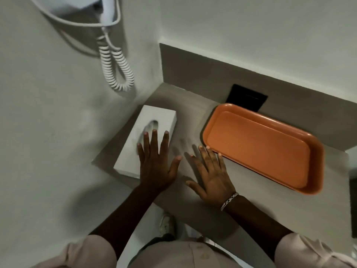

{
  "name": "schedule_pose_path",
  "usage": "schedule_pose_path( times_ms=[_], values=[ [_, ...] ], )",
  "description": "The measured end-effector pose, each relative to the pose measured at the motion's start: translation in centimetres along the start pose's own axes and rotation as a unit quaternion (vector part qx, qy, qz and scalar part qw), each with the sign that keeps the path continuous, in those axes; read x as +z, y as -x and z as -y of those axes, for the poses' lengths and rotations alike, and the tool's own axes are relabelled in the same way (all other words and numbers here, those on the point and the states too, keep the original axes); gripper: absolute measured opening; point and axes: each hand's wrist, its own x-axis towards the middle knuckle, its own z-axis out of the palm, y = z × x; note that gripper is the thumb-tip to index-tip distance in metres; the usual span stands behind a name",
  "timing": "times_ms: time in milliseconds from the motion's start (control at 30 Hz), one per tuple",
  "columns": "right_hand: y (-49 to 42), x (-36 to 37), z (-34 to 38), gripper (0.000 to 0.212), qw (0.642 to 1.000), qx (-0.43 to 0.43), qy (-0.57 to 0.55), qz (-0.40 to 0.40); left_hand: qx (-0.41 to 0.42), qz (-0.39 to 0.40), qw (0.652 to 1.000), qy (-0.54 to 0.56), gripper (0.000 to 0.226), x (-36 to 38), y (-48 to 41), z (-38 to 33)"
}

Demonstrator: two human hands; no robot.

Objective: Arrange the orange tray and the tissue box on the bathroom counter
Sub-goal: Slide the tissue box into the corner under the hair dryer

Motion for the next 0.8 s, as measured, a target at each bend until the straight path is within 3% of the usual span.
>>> schedule_pose_path(
  times_ms=[167,433,800],
  values=[
    [-3.4,1.5,0.8,0.081,0.997,-0.05,0.011,0.058,-0.08,0.041,0.992,-0.088,0.101,-0.5,-0.9,2.6],
    [-7.1,4.3,0.5,0.088,0.989,-0.079,0.038,0.118,-0.202,0.072,0.972,-0.095,0.123,-0.5,-2.5,3.8],
    [-7.1,5.0,0.4,0.086,0.99,-0.092,0.048,0.093,-0.208,0.043,0.973,-0.093,0.129,-1.3,-4.1,4.7]
  ],
)
